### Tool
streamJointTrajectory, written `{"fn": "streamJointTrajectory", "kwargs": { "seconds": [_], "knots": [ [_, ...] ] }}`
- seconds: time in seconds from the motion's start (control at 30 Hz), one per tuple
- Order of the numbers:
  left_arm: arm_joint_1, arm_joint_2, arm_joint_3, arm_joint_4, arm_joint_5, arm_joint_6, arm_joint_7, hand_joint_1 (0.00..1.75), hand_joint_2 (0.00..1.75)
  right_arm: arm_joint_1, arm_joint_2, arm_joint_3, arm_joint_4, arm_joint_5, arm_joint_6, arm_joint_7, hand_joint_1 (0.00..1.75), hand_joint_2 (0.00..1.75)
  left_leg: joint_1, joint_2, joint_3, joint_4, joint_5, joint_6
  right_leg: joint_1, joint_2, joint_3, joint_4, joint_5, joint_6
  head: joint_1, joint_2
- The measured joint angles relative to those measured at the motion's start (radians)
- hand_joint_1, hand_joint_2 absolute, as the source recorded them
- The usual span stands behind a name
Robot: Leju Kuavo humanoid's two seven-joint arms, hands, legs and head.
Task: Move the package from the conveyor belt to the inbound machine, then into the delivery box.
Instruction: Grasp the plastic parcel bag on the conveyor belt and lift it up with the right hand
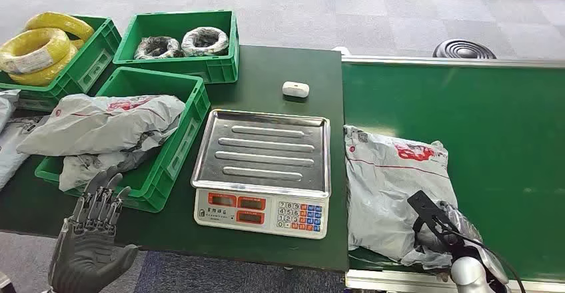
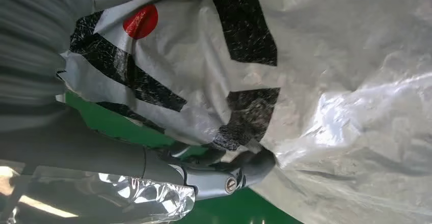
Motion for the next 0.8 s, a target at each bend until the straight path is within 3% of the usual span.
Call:
{"fn": "streamJointTrajectory", "kwargs": {
  "seconds": [0.33,0.57,0.67,0.8],
  "knots": [
    [0.015,0.001,-0.01,-0.015,-0.016,0.006,0.0,0.0,1.75,-0.099,0.0,0.023,0.068,-0.005,-0.034,-0.008,1.75,1.75,0.0,0.0,0.0,0.0,0.0,0.0,0.0,0.0,0.0,0.0,0.0,0.0,0.0,0.0],
    [0.019,0.001,-0.013,-0.018,-0.021,0.008,-0.001,0.0,1.75,-0.115,0.003,0.027,0.07,-0.023,-0.068,-0.034,1.75,1.75,0.0,0.0,-0.001,0.0,0.0,0.0,0.0,0.0,0.0,0.0,0.0,0.0,0.0,0.0],
    [0.025,0.002,-0.015,-0.024,-0.036,0.02,-0.014,0.0,1.75,-0.118,0.014,0.013,0.027,-0.086,-0.176,-0.1,1.75,1.75,0.0,0.0,-0.002,0.0,0.0,0.0,0.0,0.0,-0.001,0.0,0.0,0.0,0.0,0.0],
    [0.035,0.02,-0.036,-0.039,-0.074,0.069,-0.056,0.0,1.75,-0.13,0.027,-0.027,-0.124,-0.247,-0.467,-0.23,1.75,1.75,0.0,-0.002,-0.002,0.0,0.001,0.0,0.0,-0.002,-0.001,0.0,0.0,0.0,0.0,0.0]
  ]
}}
